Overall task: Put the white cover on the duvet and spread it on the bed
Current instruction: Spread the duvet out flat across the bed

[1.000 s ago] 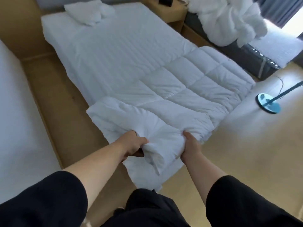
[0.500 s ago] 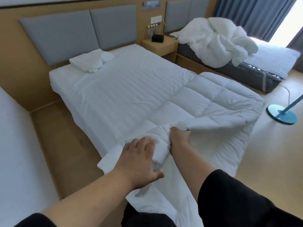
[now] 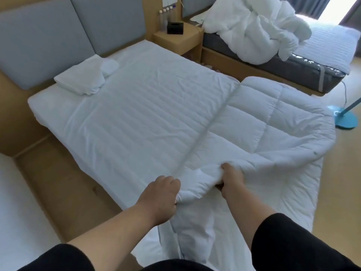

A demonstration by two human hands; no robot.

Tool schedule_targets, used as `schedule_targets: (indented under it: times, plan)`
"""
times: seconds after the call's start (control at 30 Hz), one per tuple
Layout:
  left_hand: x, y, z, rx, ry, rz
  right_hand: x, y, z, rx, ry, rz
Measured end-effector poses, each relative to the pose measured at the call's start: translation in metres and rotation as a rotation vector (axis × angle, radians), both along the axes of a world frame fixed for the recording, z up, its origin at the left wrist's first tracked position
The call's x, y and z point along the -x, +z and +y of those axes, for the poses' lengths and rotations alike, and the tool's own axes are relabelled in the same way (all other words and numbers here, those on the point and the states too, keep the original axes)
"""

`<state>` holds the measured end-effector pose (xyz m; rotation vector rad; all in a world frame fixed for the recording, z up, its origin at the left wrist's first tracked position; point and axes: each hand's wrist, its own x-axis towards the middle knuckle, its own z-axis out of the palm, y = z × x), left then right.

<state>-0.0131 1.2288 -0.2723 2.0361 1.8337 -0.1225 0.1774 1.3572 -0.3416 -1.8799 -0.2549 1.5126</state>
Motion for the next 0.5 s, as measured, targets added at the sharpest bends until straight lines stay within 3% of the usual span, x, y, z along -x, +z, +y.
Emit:
schedule_targets:
  times: [0.17, 0.5]
  plan:
    - [0.034, -0.003, 0.038, 0.046, -0.073, 0.003, 0.008, -0.002, 0.021, -0.014, -0.059, -0.194]
    - [0.165, -0.021, 0.074, 0.064, -0.226, -0.14, 0.114, 0.012, 0.037, -0.069, -0.127, -0.382]
